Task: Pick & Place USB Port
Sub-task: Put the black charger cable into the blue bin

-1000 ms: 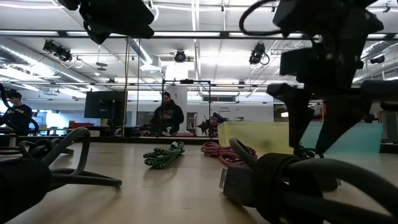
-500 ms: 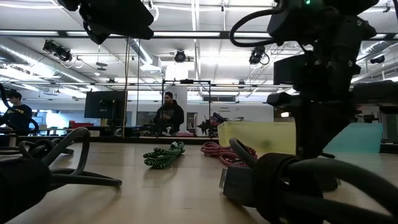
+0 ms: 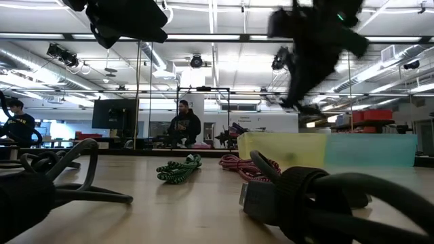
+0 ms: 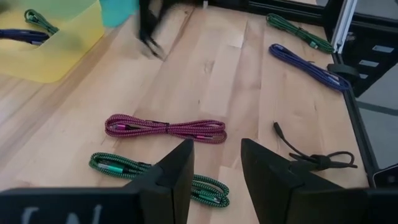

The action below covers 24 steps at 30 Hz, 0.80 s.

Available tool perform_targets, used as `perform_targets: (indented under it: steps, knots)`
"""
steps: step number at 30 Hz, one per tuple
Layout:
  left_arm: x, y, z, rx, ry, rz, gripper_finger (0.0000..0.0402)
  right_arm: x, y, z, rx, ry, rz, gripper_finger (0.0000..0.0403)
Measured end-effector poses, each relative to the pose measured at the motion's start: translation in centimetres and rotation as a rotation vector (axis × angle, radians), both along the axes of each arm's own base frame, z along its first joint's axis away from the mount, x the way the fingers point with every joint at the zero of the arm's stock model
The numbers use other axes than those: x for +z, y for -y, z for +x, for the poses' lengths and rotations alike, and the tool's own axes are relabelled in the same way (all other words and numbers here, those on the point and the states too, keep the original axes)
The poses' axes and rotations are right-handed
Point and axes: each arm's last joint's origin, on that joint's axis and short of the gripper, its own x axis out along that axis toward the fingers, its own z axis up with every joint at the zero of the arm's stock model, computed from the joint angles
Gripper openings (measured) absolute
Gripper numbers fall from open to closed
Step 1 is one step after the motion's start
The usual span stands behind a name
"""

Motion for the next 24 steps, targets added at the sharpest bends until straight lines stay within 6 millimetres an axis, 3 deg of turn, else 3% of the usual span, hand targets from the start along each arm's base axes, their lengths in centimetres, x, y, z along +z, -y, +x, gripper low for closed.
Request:
perform_targets:
  steps: [3, 9, 12, 17, 24]
  knots:
    - [0.0, 0.0, 0.0, 0.007, 0.000, -0.032, 0.0138, 4.0, 0.5, 0.0, -0.140, 0.097, -0.026, 0.0020]
    - [0.0, 0.4, -0.2, -0.022, -0.013, -0.081, 0.0138, 9.1, 2.5, -1.8, -0.442, 0.212, 0.000, 0.0020]
    - [0.0, 0.8, -0.5, -0.030, -0.004, -0.076, 0.0138, 10.1, 4.2, -3.6, -0.626, 0.237, 0.016, 0.0020]
    - [0.1, 1.6, -1.1, -0.024, 0.017, -0.053, 0.0138, 11.7, 6.0, -6.4, -0.789, 0.277, 0.024, 0.0019]
    - [0.1, 1.6, -1.2, -0.004, 0.031, -0.037, 0.0138, 11.9, 8.9, -8.7, -0.961, 0.269, -0.005, 0.0019]
